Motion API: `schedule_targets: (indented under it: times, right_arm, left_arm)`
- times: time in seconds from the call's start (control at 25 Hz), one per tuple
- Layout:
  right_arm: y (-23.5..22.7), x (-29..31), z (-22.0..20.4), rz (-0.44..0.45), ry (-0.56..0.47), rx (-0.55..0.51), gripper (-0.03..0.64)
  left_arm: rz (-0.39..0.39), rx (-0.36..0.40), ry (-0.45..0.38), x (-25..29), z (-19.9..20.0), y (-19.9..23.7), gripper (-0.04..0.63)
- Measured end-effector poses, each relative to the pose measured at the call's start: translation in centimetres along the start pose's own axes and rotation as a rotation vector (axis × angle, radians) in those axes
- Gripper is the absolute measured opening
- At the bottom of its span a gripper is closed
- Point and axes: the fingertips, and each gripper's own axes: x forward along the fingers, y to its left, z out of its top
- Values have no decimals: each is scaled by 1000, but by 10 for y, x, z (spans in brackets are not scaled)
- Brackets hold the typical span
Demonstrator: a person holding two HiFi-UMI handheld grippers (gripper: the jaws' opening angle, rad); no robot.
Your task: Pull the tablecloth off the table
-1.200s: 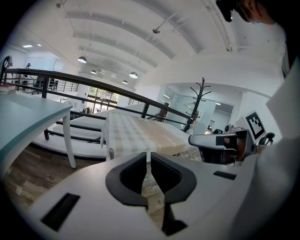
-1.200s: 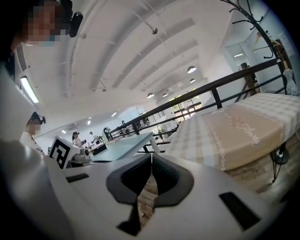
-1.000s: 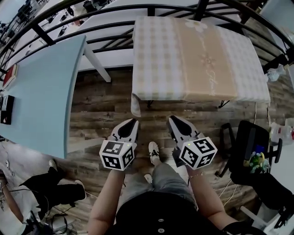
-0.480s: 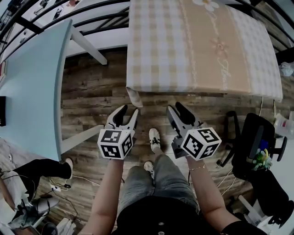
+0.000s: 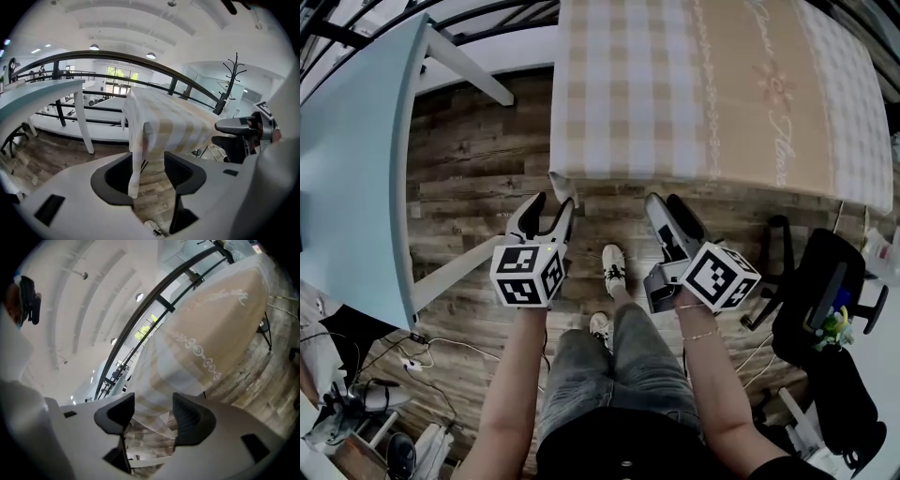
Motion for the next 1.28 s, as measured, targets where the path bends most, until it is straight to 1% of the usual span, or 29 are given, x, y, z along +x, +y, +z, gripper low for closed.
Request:
schedule_targets:
  times: [0.12,0.2,0.32,0.48,0.56,0.64,0.76,0.84,0.92,1.04,1.16,1.28]
  right_arm:
    - [-6,10,1,13,-9,88,244]
    - [-10,17,3,15,-16,121,247]
    - [-16,24,9,17,-34,159,250]
    - [-18,29,18,52,-73,303,252]
    - [-18,34,24,65,-87,347,252]
    - [-19,37,30,65,-105,361,252]
    - [-26,38,35,6,-126,340,243]
    - [-26,39,36,-4,-139,346,221]
    - [-25,39,36,2,-146,350,219]
    - [-26,38,36,18,-138,348,210]
    - [-26,38,36,36,-130,360,202]
    - [-25,37,36,56,-151,377,191]
  left_arm:
    - [12,15,14,14,1,9,215]
    - [18,30,26,25,4,15,216]
    - [3,40,38,39,8,16,215]
    - [-12,62,33,50,12,19,215]
    - [-18,83,38,54,13,20,215]
    - [-25,112,29,56,16,18,200]
    - [-17,158,-3,58,24,14,126]
    - [1,161,-11,58,26,15,76]
    - [18,149,-13,57,26,17,40]
    - [24,139,-10,56,27,19,18]
    - [28,117,-13,54,27,21,17]
    - [16,106,-18,52,28,20,17]
